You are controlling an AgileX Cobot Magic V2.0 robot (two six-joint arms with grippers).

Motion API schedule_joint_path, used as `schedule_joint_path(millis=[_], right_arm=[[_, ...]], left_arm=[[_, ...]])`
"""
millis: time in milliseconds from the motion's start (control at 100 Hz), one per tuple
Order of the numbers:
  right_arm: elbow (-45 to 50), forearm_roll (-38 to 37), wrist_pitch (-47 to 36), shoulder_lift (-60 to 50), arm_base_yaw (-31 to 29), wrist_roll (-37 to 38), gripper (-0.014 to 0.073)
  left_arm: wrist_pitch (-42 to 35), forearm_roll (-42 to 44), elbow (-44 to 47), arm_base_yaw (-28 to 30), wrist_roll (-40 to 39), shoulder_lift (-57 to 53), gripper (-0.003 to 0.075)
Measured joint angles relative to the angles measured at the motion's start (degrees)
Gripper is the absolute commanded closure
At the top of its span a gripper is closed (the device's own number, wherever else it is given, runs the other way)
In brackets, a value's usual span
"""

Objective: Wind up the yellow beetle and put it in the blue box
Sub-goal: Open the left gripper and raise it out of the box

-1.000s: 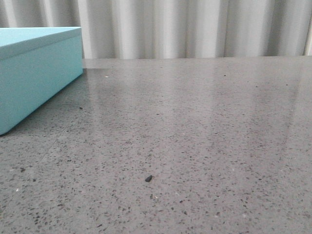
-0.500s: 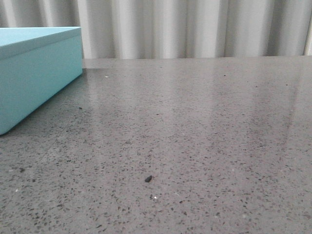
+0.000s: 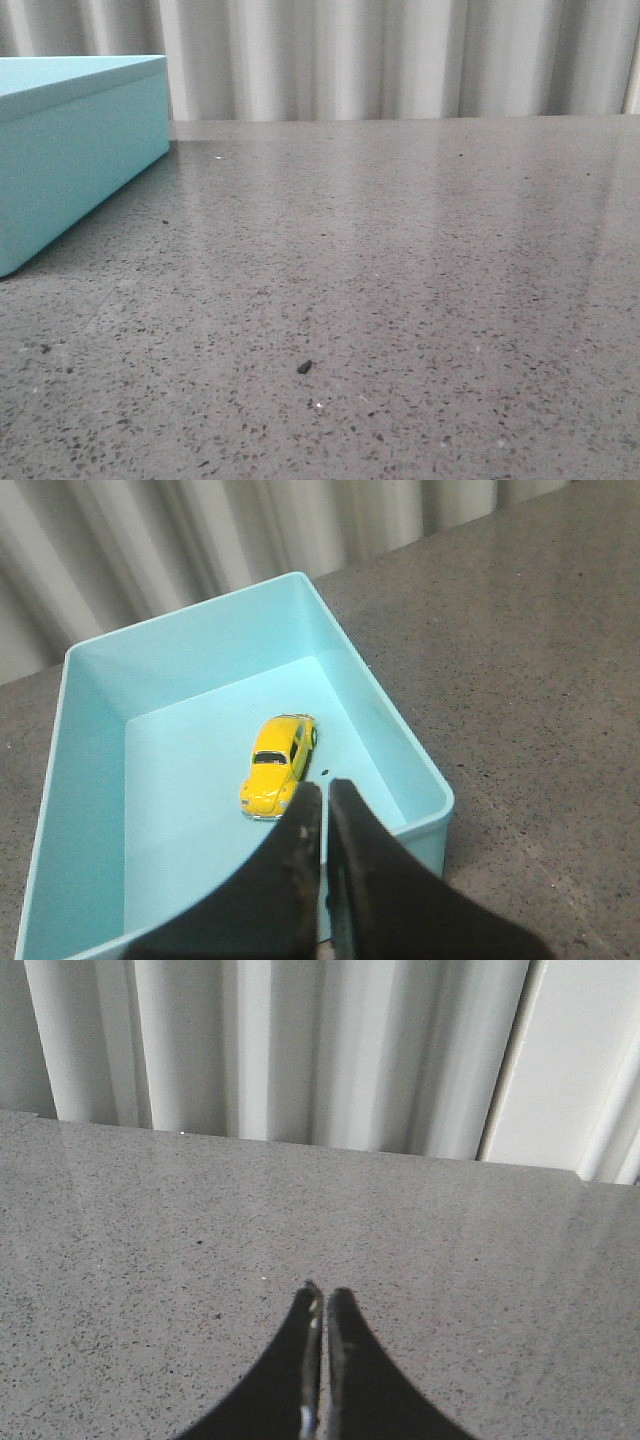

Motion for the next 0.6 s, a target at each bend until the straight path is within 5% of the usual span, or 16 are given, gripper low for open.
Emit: schedule_joint_path(millis=[600], right_arm=[[18.3, 6.8, -25.2, 0.0, 0.0, 0.1, 0.0654]], left_arm=[[-6.6, 0.0, 19.1, 0.0, -3.2, -23.5, 0.0741]])
